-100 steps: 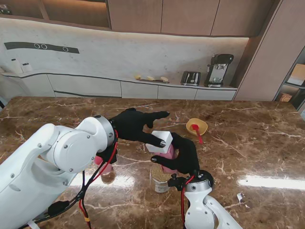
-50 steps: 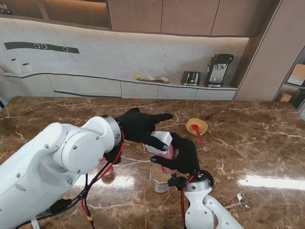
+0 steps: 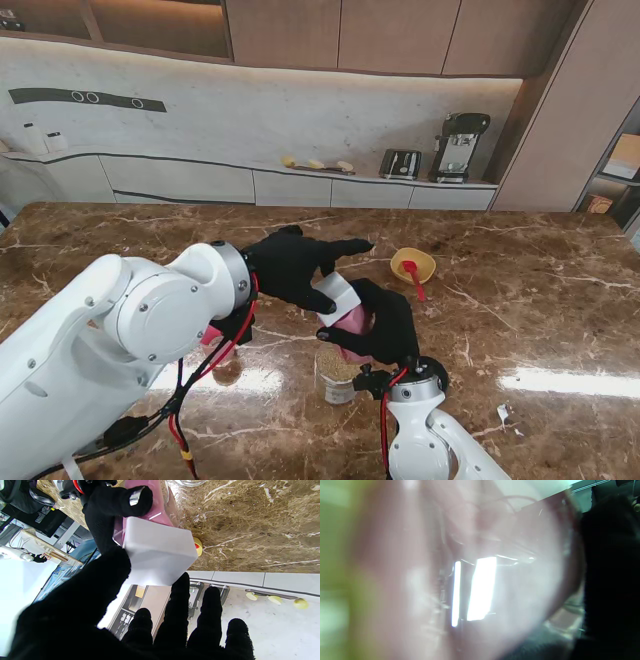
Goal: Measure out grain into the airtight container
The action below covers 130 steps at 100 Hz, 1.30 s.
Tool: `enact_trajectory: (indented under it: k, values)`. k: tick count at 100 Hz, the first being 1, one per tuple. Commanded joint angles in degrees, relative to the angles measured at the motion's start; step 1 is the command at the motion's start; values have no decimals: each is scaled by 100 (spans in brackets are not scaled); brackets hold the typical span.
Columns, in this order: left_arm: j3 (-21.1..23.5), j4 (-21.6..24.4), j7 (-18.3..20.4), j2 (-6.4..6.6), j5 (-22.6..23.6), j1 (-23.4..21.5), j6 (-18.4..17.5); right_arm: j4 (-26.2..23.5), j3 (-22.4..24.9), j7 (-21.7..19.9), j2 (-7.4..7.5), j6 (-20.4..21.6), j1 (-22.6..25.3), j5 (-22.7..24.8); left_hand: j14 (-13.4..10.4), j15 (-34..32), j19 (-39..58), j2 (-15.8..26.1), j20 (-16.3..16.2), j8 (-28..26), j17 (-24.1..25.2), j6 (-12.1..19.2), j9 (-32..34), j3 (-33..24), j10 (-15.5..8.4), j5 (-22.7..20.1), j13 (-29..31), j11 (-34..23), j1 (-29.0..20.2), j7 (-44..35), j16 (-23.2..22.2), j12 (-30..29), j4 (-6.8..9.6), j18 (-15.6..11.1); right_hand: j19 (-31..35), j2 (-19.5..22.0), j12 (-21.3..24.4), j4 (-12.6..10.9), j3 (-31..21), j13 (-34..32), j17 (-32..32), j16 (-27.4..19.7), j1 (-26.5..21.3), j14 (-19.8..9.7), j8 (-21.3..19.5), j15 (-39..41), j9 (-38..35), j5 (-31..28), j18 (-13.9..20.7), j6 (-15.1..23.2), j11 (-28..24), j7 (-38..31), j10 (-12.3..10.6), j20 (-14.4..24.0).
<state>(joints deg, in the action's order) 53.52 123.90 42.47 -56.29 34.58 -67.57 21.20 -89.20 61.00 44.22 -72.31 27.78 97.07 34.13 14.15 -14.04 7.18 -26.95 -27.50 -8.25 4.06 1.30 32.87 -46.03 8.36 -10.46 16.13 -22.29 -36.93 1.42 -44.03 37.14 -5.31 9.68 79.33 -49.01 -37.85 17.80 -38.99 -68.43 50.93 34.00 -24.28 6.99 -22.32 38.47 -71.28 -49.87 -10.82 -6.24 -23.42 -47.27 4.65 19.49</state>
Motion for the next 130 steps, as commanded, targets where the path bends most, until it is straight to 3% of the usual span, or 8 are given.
enact_trajectory:
  k: [1, 53, 67, 77, 91, 102, 113, 130]
  values:
    - [31, -98, -25, -2, -104, -20, -38, -41, -8, -58, -14, -4, 41, -28, -222, 148, -253, 202, 118, 24, -9, 202, -80, -969, -551, 268, -129, -88, -725, 7, 57, -38, 180, -181, 216, 998, -194, -316, -2341, -443, 64, 219, -1775, -532, -163, 547, -389, -487, 263, 2135, -561, -844, -714, 28]
    - [378, -521, -310, -57, -1149, -134, -1570, -78, 12, -70, -26, 3, 68, -89, -1072, 266, -194, 322, 397, -982, -162, 789, -184, -812, -1609, 263, -473, 245, -2514, -168, 225, -909, 45, -1112, 219, 992, -198, -316, -2347, -449, 66, 219, -1775, -532, -164, 550, -387, -485, 257, 2123, -563, -845, -713, 27]
    - [428, -448, -122, -15, -1255, -175, -1355, -80, 17, -66, -28, 8, 70, -93, -729, 599, -580, 106, 1055, -732, -198, 615, -1719, 572, -520, 267, -1254, 726, -614, -36, 565, -1374, 87, -826, 219, 993, -197, -315, -2349, -447, 66, 219, -1773, -540, -165, 549, -381, -483, 260, 2131, -560, -844, -711, 26]
    - [428, -385, 35, 22, -1026, -159, -1248, -78, 17, -69, -26, 13, 70, -89, -604, 680, -595, 294, 1337, 20, -185, 361, -1939, 2485, -254, 256, -1363, 904, -213, 46, 597, -1292, 251, -716, 220, 991, -198, -315, -2351, -447, 66, 219, -1774, -538, -165, 549, -385, -487, 260, 2137, -562, -844, -714, 26]
    - [416, -298, 216, 58, -642, -144, -1082, -78, 27, -64, -26, 19, 74, -85, -483, 666, -546, 440, 1305, 423, -160, 113, -1879, 3125, -95, 263, -1299, 941, -131, 72, 602, -1225, 350, -598, 220, 994, -196, -315, -2351, -448, 66, 219, -1774, -534, -166, 549, -381, -485, 260, 2136, -560, -845, -709, 26]
    - [420, -273, 314, 77, -483, -145, -1010, -81, 35, -56, -28, 24, 77, -84, -466, 593, -510, 395, 1267, 428, -168, 117, -1483, 2961, -155, 262, -1097, 807, -529, 48, 580, -1160, 404, -594, 220, 996, -196, -315, -2351, -448, 66, 219, -1777, -534, -165, 549, -384, -485, 260, 2137, -561, -843, -708, 25]
    - [429, -313, 267, 66, -453, -179, -1063, -78, 35, -56, -29, 28, 75, -89, -553, 480, -413, -2, 982, 121, -134, 185, -871, 841, -493, 271, -871, 521, -602, -25, 449, -959, 212, -644, 220, 994, -197, -315, -2352, -448, 66, 219, -1776, -534, -166, 549, -382, -487, 260, 2130, -561, -845, -704, 25]
    - [422, -448, 59, 29, -619, -207, -1354, -69, 27, -68, -28, 47, 68, -90, -669, 267, -275, -51, 737, -448, -129, 349, -301, -579, -1112, 271, -626, 47, -1066, -113, 172, -688, 114, -772, 220, 991, -200, -315, -2355, -450, 66, 219, -1777, -527, -165, 551, -386, -492, 260, 2139, -564, -846, -711, 25]
